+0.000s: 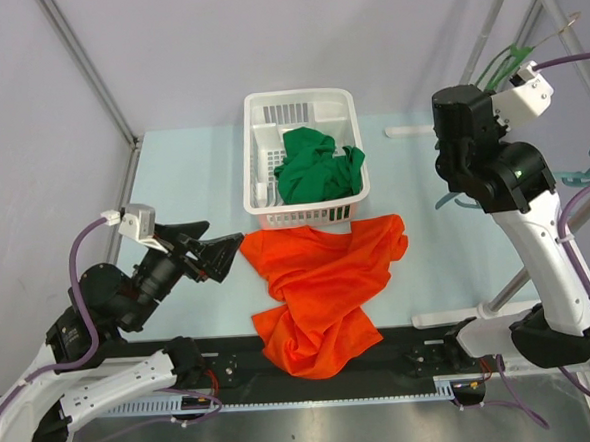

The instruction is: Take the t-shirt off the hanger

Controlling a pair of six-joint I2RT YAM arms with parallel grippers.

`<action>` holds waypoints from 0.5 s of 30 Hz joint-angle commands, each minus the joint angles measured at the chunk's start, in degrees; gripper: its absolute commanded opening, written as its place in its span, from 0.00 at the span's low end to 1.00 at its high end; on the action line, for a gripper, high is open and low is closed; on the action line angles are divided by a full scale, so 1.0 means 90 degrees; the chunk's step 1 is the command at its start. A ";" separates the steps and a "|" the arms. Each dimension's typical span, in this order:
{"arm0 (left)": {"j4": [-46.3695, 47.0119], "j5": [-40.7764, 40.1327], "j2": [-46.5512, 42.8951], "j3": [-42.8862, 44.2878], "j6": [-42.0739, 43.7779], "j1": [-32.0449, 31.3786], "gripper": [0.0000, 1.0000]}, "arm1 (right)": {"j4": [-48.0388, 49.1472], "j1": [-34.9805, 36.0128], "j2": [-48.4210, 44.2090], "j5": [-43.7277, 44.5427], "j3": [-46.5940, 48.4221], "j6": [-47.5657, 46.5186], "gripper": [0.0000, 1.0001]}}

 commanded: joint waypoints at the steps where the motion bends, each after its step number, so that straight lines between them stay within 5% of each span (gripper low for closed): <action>1: 0.0134 0.0107 0.0025 0.0126 0.0044 0.0018 1.00 | 0.0011 -0.0200 -0.0045 -0.0271 0.0222 0.0214 0.00; 7: 0.0153 0.0126 0.0054 0.0116 0.0044 0.0018 1.00 | 0.0040 -0.0093 -0.0161 -0.0311 -0.0100 0.0380 0.03; 15: 0.0153 0.0097 0.0006 0.0058 0.0073 0.0018 1.00 | 0.0021 0.0220 -0.0338 -0.0115 -0.0306 0.0312 0.47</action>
